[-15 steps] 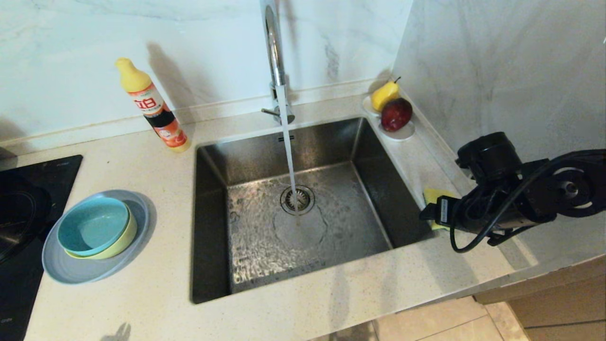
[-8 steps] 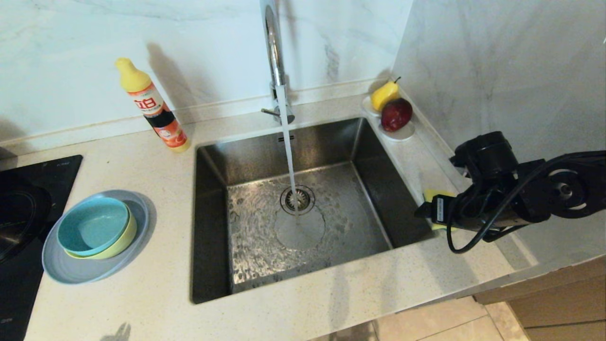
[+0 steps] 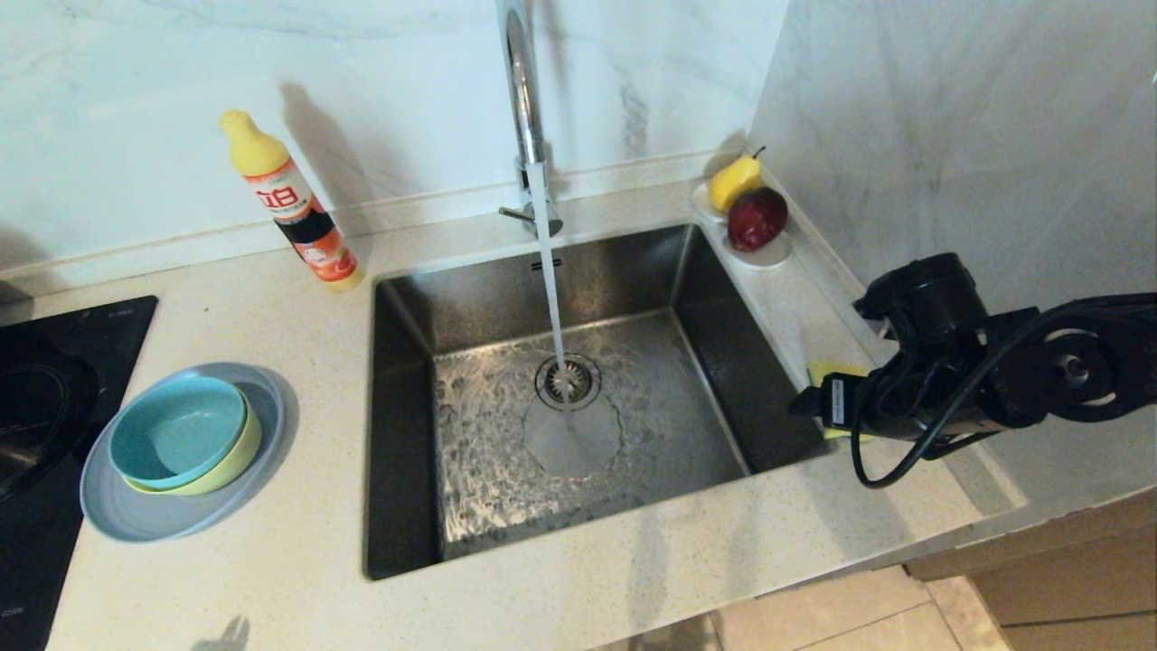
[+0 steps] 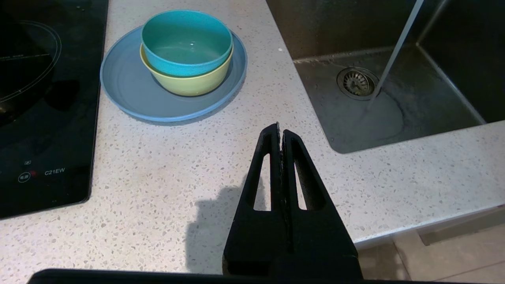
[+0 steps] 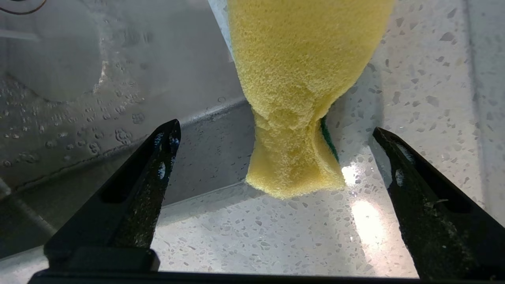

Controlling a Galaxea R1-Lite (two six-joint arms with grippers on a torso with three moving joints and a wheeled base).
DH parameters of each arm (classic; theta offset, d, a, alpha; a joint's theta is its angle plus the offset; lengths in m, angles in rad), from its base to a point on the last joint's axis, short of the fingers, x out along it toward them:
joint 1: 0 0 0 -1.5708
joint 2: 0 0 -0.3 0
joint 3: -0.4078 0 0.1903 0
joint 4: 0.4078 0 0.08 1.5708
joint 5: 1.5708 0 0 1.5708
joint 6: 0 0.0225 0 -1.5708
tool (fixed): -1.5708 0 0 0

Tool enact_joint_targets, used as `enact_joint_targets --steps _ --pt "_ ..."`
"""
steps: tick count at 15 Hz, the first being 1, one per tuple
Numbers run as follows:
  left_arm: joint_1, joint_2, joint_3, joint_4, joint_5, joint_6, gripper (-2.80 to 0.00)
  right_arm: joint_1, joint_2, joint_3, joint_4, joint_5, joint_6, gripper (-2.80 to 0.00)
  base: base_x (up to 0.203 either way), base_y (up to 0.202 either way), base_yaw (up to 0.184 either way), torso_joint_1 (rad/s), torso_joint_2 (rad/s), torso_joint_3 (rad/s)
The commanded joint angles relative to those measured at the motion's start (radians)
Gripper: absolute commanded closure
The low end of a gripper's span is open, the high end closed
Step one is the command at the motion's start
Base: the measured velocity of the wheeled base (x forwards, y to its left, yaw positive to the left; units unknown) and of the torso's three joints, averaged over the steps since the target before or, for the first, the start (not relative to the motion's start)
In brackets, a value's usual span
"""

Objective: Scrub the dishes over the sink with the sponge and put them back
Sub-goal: Pick up a bowl and the sponge

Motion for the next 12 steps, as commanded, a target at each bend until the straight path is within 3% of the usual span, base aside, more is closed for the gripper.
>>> enact_joint_targets --steps 1,2,3,12 --pt "0.000 -0.002 0.040 -0.001 0.001 0.000 0.00 0.002 -0.015 0.002 0.004 -0.003 -0.005 -2.80 0.000 0.000 0.000 0.000 0.00 0.000" --pt "0.000 -0.002 0.040 -0.001 0.001 0.000 0.00 0.002 -0.013 0.002 0.004 -0.003 -0.013 -2.80 0.000 0.000 0.000 0.000 0.00 0.000" --pt "0.000 -0.002 0.040 -0.001 0.001 0.000 0.00 0.002 -0.010 0.001 0.003 -0.003 -0.017 0.00 0.000 0.000 0.000 0.000 0.00 0.000" --pt "0.000 -0.002 0.040 -0.001 0.001 0.000 0.00 -0.003 0.001 0.005 0.002 -0.003 -0.016 0.00 0.000 0.000 0.000 0.000 0.00 0.000"
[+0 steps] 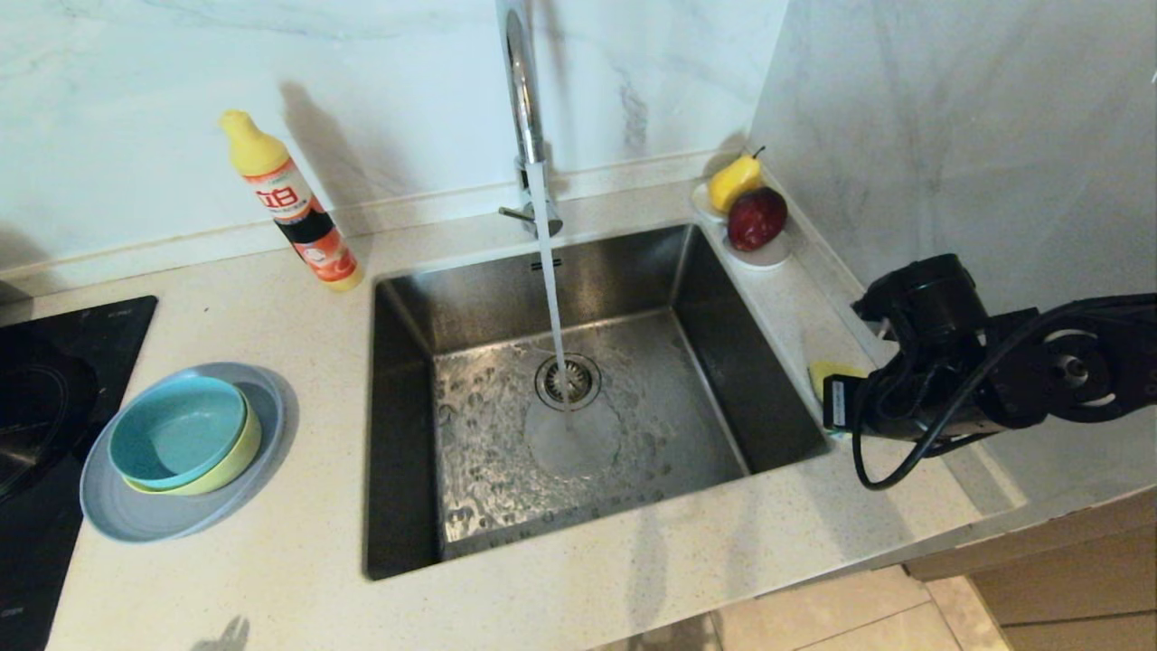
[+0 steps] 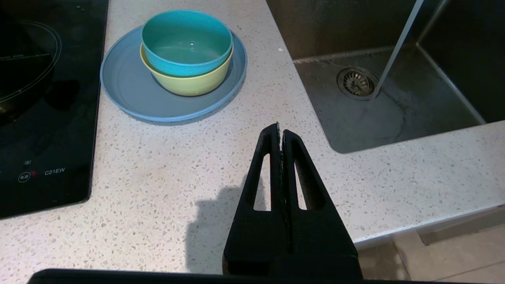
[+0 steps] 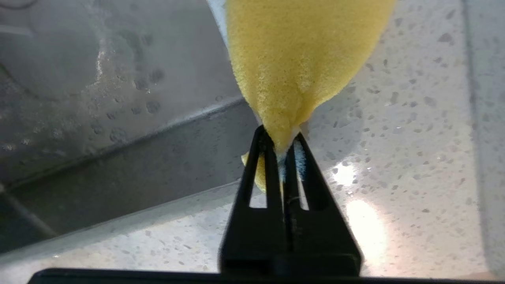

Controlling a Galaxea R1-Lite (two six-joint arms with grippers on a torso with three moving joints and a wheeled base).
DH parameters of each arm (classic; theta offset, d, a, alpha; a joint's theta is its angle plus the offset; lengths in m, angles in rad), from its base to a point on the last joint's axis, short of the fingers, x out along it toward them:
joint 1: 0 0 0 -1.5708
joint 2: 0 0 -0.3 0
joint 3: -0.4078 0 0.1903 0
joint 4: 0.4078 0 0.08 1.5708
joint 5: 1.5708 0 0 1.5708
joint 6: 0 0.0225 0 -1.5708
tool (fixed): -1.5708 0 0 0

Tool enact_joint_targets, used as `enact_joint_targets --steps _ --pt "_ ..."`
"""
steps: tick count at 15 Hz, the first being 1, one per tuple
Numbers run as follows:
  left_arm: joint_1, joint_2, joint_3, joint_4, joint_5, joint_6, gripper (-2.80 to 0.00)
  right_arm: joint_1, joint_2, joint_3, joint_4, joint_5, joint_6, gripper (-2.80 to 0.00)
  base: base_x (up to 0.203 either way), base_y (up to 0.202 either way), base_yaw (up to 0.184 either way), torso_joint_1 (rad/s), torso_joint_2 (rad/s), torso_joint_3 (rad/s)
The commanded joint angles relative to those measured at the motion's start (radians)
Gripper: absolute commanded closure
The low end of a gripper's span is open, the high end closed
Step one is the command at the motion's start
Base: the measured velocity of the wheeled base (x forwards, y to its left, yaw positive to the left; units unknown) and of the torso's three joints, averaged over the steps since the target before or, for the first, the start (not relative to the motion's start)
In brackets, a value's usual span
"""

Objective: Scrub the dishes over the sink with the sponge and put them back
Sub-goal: Pick up a bowl and the sponge

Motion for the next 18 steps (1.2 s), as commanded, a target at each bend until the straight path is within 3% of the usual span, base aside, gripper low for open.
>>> enact_joint_targets --steps 1,8,13,18 --pt "0.000 -0.002 0.040 -0.001 0.001 0.000 0.00 0.000 -0.004 0.001 0.002 -0.001 0.002 0.00 0.000 0.000 0.000 0.000 0.00 0.000" --pt "0.000 -0.002 0.040 -0.001 0.001 0.000 0.00 0.037 -0.185 -0.011 0.078 0.000 -0.039 0.00 0.000 0.000 0.000 0.000 0.00 0.000" --pt "0.000 -0.002 0.040 -0.001 0.001 0.000 0.00 0.248 -0.387 0.015 0.219 0.036 -0.065 0.00 0.000 0.000 0.000 0.000 0.00 0.000" --pt "0.000 -0.002 0.040 -0.002 0.001 0.000 0.00 0.460 -0.459 0.007 0.340 0.047 -0.068 0.00 0.000 0.000 0.000 0.000 0.00 0.000"
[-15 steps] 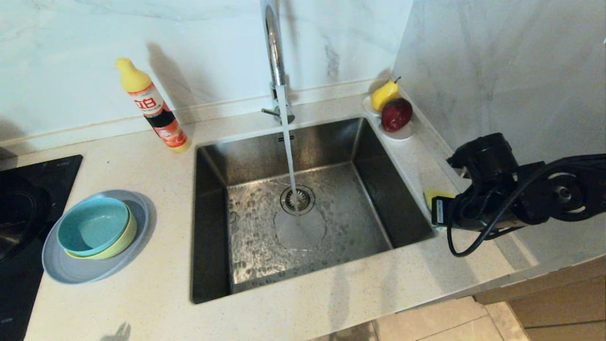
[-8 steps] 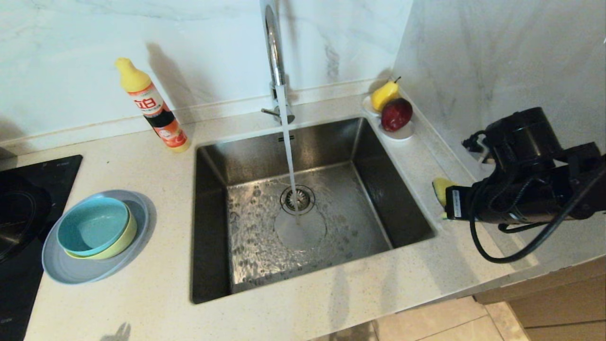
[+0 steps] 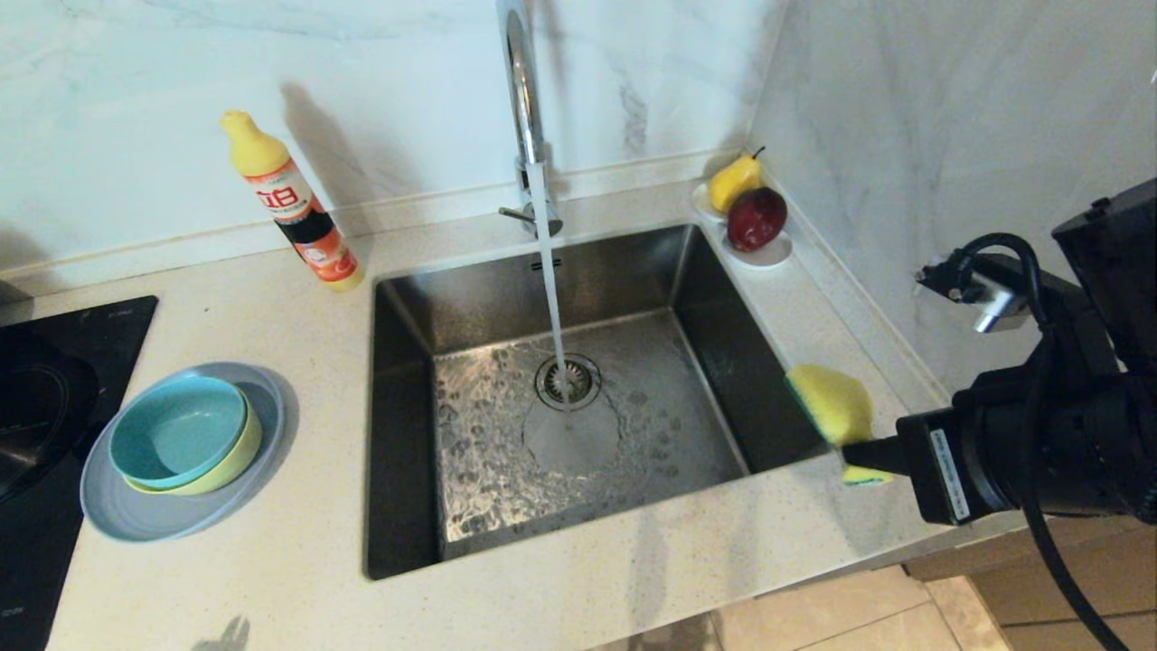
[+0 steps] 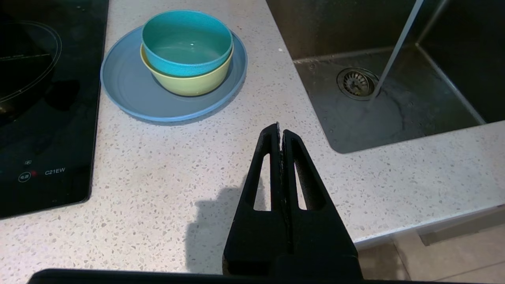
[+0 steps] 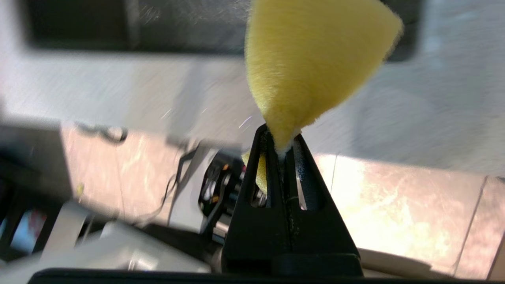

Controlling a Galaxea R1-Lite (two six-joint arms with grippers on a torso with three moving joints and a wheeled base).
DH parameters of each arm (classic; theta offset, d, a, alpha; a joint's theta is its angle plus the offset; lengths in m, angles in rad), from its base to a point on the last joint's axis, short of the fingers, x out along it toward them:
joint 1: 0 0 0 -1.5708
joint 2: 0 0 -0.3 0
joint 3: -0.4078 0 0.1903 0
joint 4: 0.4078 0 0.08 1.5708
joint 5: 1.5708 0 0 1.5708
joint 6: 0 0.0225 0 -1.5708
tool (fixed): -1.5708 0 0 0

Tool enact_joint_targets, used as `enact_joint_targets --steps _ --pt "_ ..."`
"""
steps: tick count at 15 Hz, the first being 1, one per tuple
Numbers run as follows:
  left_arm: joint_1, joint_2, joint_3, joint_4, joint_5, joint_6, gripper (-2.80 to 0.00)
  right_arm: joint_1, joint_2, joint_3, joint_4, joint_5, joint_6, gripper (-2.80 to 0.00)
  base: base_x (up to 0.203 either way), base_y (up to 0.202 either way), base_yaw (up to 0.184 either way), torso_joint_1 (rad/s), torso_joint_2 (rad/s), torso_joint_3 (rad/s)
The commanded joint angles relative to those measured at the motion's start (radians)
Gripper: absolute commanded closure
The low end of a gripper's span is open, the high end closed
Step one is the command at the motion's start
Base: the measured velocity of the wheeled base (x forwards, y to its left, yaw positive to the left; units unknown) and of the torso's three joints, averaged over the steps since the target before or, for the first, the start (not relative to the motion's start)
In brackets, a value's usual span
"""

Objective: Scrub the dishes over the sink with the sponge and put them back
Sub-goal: Pick up a bowl and the sponge

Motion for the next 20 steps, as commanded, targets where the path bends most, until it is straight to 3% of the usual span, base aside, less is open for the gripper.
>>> enact_joint_targets --steps 1,7,11,16,20 --pt "0.000 -0.002 0.040 -0.001 0.000 0.000 0.00 0.103 -0.041 0.011 0.019 0.002 0.002 0.00 0.000 0.000 0.000 0.000 0.00 0.000" --pt "0.000 -0.002 0.040 -0.001 0.000 0.000 0.00 0.257 -0.026 0.002 0.047 0.010 0.002 0.00 0.000 0.000 0.000 0.000 0.00 0.000" --pt "0.000 -0.002 0.040 -0.001 0.000 0.000 0.00 0.279 -0.032 0.000 0.047 0.018 -0.005 0.00 0.000 0.000 0.000 0.000 0.00 0.000" --pt "0.000 -0.002 0.040 -0.001 0.000 0.000 0.00 0.294 -0.032 -0.100 0.078 0.007 -0.130 0.00 0.000 0.000 0.000 0.000 0.00 0.000" --pt "0.000 -0.002 0.040 -0.001 0.000 0.002 0.00 0.303 -0.041 -0.127 0.126 0.009 -0.137 0.00 0.000 0.000 0.000 0.000 0.00 0.000"
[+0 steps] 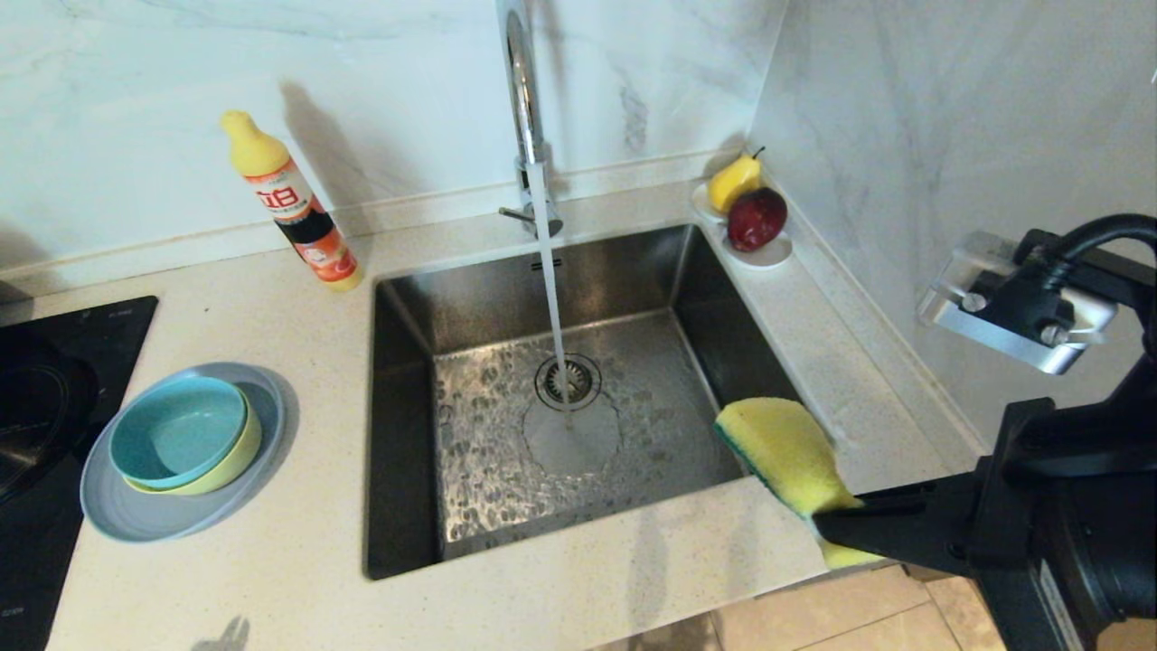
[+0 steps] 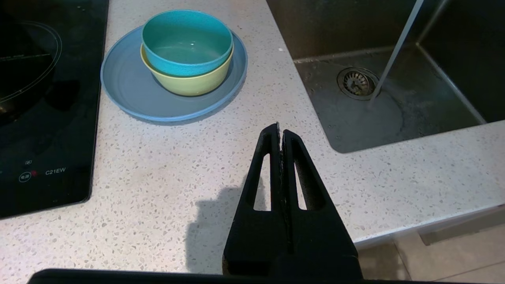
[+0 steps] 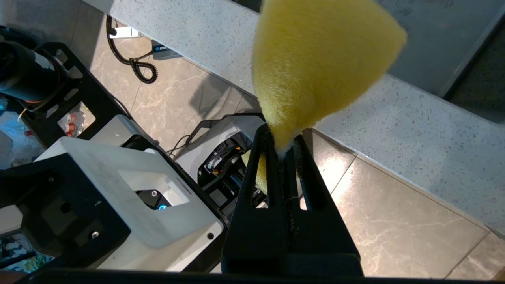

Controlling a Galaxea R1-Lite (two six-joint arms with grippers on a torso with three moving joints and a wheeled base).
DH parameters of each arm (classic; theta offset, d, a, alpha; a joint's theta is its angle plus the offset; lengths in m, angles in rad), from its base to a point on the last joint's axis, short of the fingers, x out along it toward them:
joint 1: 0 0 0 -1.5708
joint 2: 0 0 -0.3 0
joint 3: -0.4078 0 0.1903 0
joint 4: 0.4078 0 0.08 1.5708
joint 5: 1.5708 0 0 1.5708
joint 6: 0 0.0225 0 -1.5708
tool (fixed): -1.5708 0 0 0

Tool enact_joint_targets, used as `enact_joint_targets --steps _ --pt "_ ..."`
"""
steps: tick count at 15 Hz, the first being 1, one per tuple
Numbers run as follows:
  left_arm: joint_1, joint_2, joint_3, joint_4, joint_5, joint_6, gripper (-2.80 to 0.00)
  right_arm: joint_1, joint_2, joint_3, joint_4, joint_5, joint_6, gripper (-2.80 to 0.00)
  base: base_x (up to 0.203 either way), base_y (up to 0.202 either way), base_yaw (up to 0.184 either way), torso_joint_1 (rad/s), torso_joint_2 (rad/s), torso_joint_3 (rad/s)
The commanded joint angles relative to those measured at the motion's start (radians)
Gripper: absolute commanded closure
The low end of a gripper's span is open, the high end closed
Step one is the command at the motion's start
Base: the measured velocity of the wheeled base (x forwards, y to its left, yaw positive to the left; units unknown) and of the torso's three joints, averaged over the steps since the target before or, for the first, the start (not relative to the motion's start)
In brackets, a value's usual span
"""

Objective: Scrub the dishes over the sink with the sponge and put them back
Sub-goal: Pick up a bowl and the sponge

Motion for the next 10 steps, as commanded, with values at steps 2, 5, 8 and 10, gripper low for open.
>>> enact_joint_targets --steps 2,5,8,10 --pt "0.000 -0.002 0.040 -0.002 0.000 -0.001 0.00 0.003 -0.005 0.010 0.002 0.010 0.008 0.00 0.000 0.000 0.000 0.000 0.00 0.000" --pt "0.000 -0.001 0.040 -0.001 -0.001 0.003 0.00 0.007 0.013 0.011 0.002 0.012 0.015 0.00 0.000 0.000 0.000 0.000 0.00 0.000" --pt "0.000 -0.002 0.040 -0.001 0.000 0.007 0.00 0.007 0.031 0.008 0.000 0.011 0.026 0.00 0.000 0.000 0.000 0.000 0.00 0.000" --pt "0.000 0.000 0.040 0.004 0.002 0.038 0.00 0.004 0.038 0.014 0.000 0.011 0.029 0.00 0.000 0.000 0.000 0.000 0.00 0.000"
